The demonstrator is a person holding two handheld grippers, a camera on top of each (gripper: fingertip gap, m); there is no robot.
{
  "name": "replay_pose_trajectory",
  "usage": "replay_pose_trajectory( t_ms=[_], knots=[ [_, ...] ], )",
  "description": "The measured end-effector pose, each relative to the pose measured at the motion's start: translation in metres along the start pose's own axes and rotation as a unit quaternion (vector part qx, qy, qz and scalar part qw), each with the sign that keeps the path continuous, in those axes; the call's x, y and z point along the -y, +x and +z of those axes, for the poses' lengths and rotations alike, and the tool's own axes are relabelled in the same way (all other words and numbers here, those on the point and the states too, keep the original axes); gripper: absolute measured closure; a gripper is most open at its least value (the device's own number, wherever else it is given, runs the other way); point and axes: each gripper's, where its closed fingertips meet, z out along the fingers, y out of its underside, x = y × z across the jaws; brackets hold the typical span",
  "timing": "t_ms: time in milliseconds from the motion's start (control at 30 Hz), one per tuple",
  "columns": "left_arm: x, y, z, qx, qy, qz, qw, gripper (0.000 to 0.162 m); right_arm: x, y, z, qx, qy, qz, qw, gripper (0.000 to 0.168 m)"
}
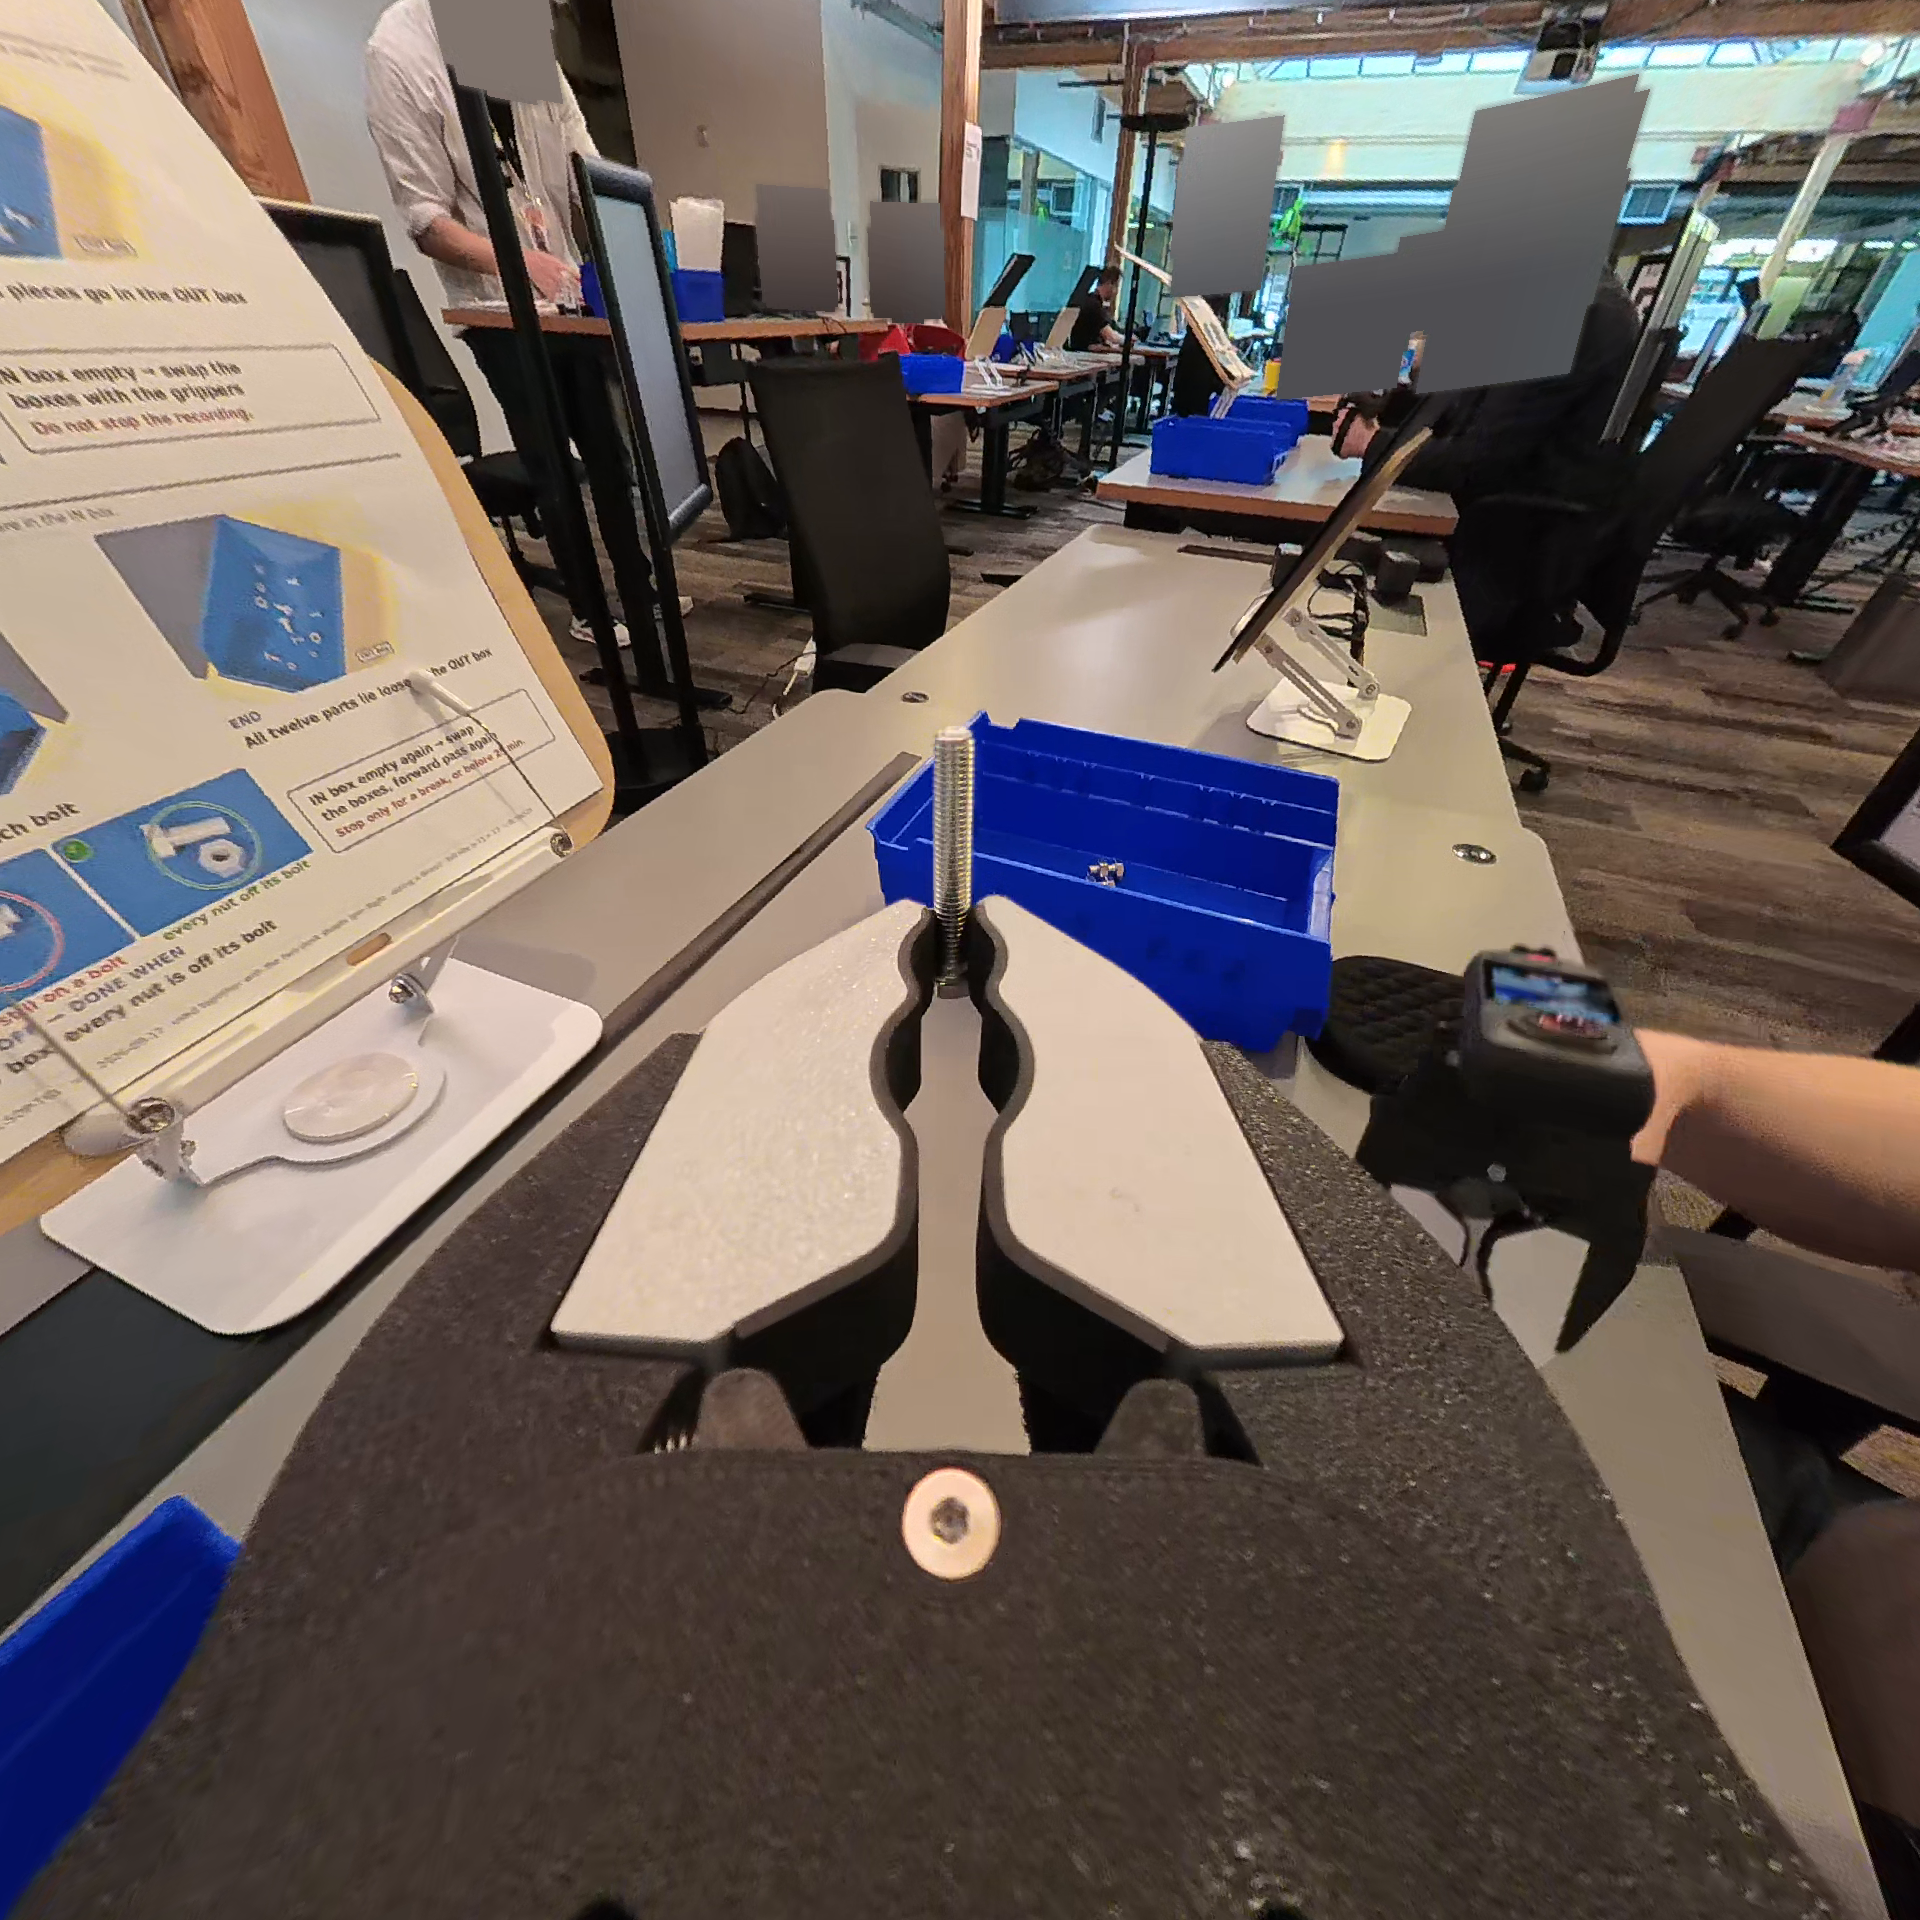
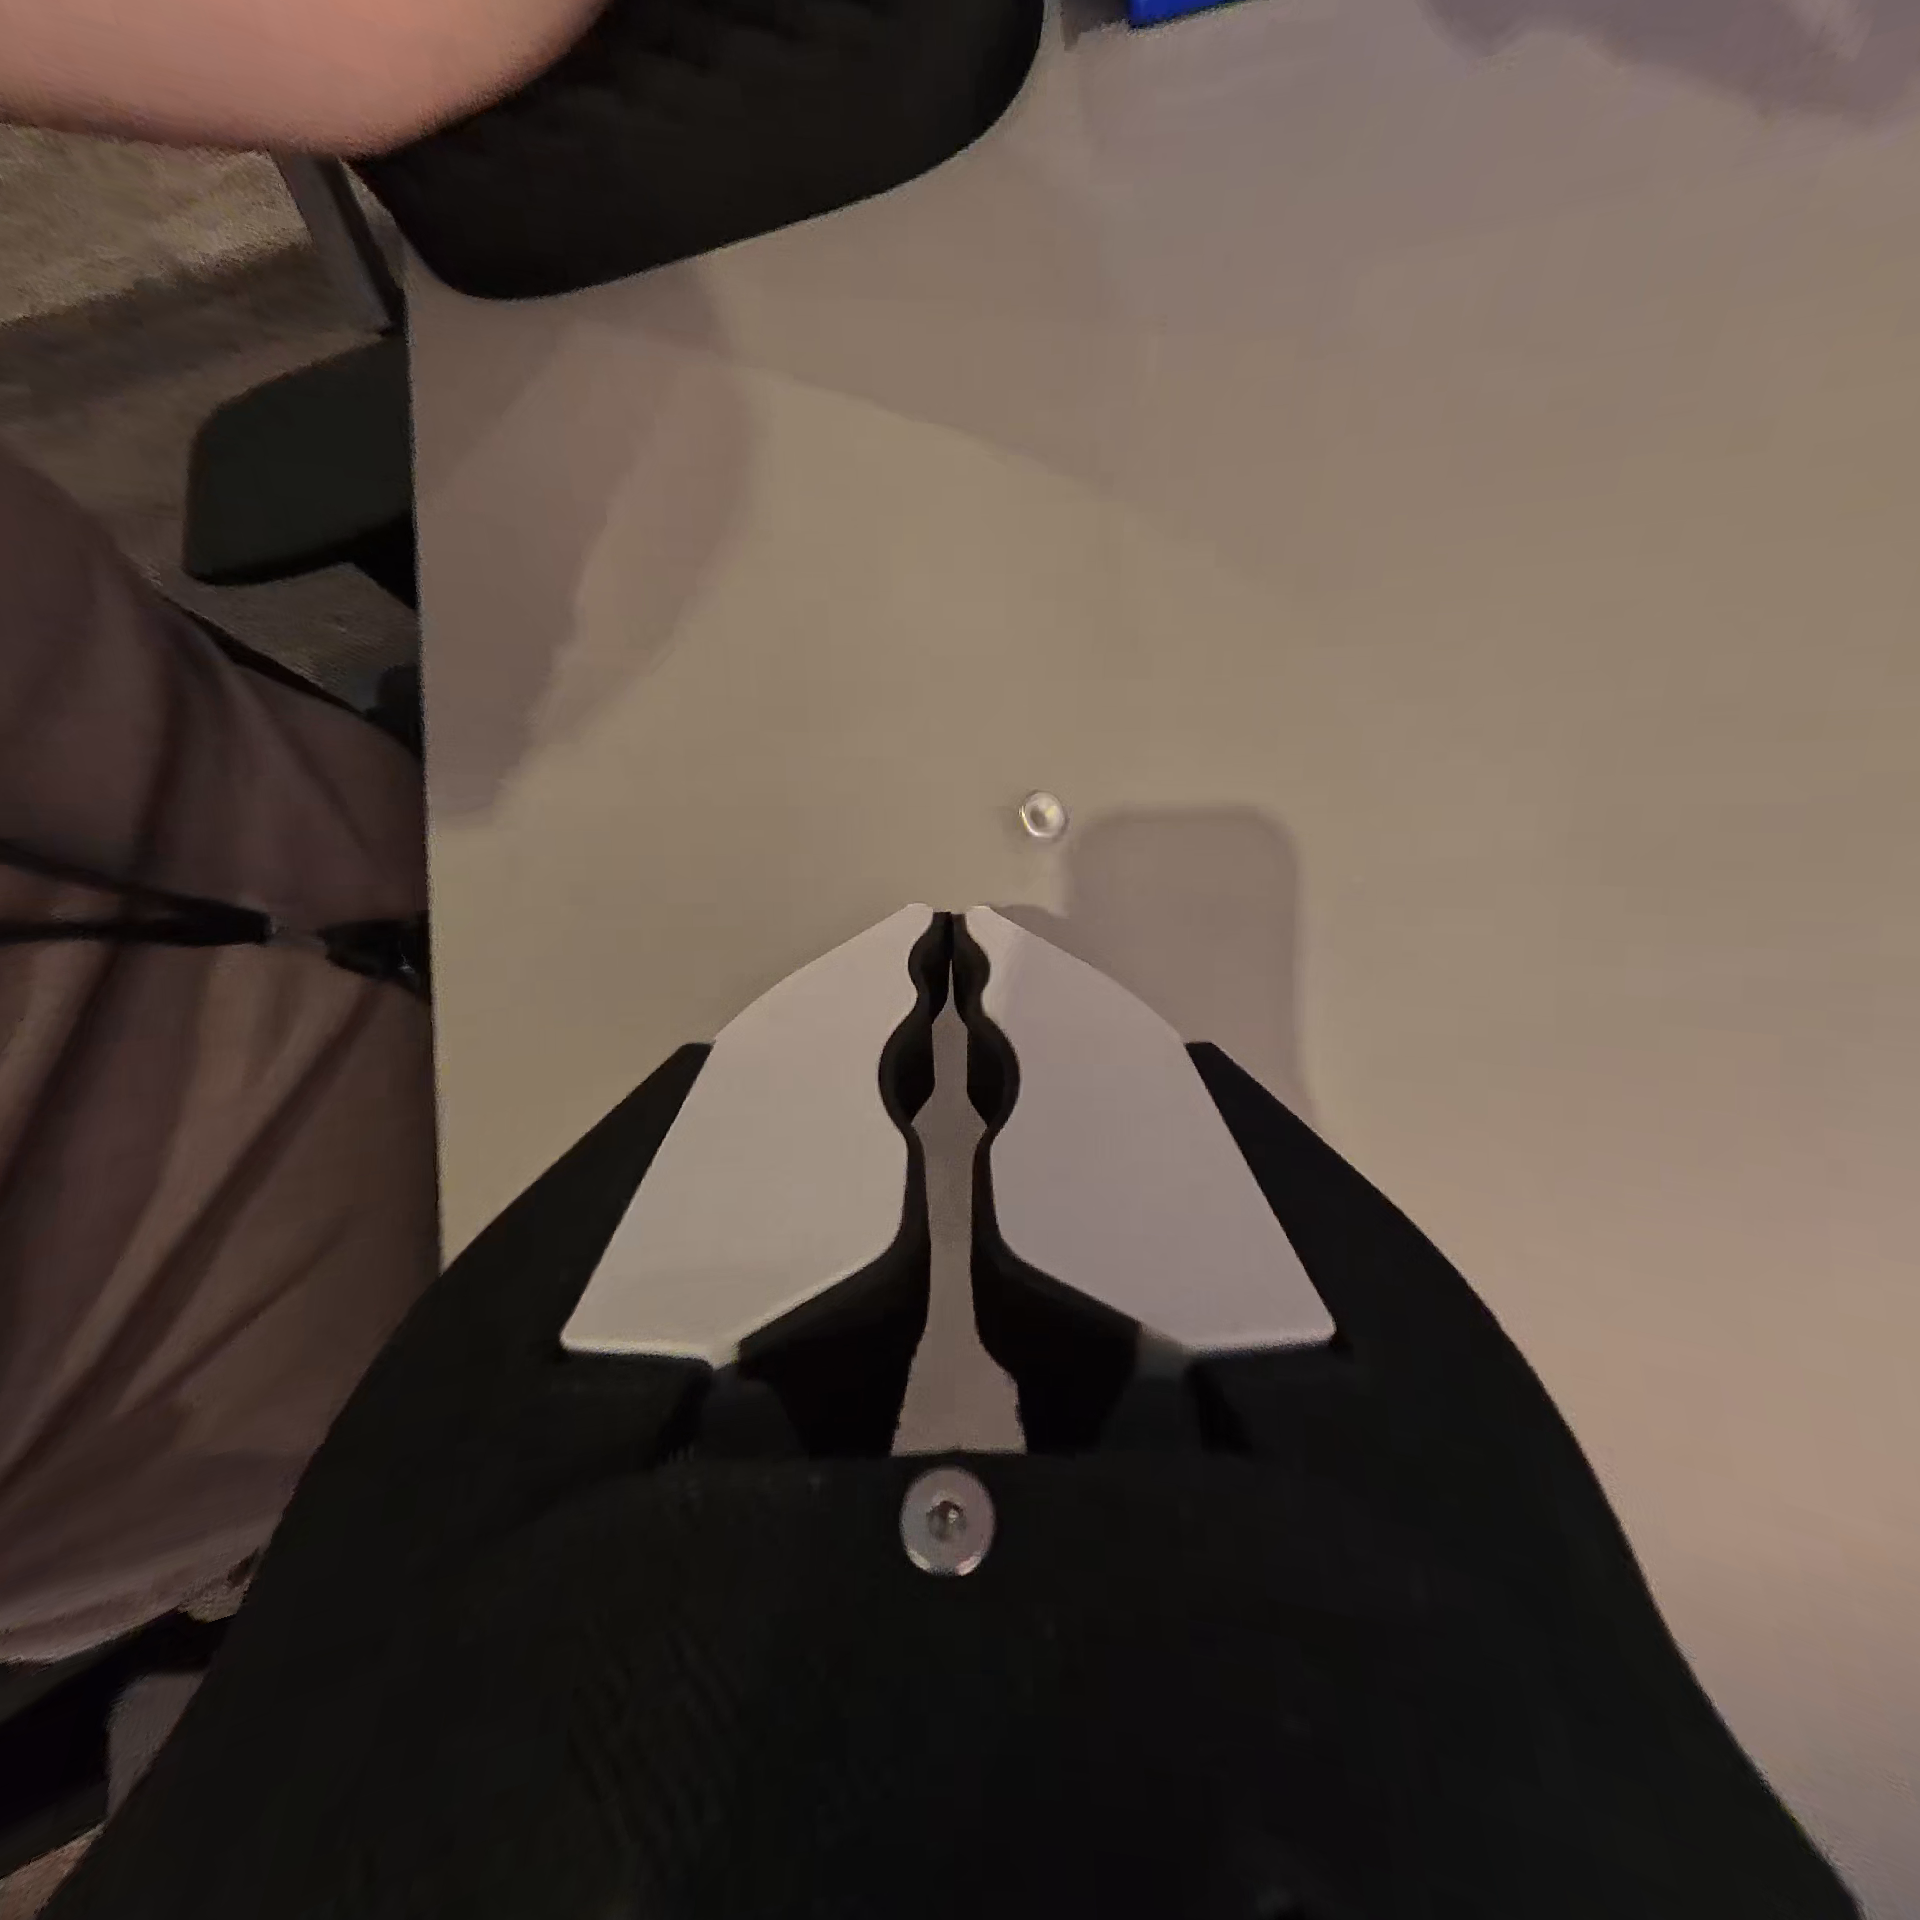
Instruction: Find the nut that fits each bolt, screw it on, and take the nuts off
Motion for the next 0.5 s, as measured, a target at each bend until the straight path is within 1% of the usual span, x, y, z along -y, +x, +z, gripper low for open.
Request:
replay_pose_trajectory(
  t_ms=[67, 133, 233, 333, 500],
  knots=[
    [0.004, -0.001, -0.005, 0.001, 0.008, 0.0, 1.0, 0.157, 0.001, -0.001, 0.014, -0.006, -0.001, -0.009, 1.0, 0.167],
    [0.007, -0.001, -0.009, 0.0, 0.015, -0.002, 1.0, 0.157, 0.004, 0.002, 0.027, -0.03, -0.004, -0.025, 0.999, 0.167],
    [0.012, -0.002, -0.015, 0.001, 0.024, -0.003, 1.0, 0.157, 0.01, 0.009, 0.038, -0.061, -0.008, -0.044, 0.997, 0.167],
    [0.016, -0.001, -0.021, -0.001, 0.032, -0.002, 0.999, 0.157, 0.011, 0.011, 0.039, -0.068, -0.016, -0.053, 0.996, 0.167],
    [0.022, 0.0, -0.029, -0.004, 0.044, -0.001, 0.999, 0.157, 0.004, 0.023, 0.03, -0.088, -0.047, -0.052, 0.994, 0.167]
  ],
)
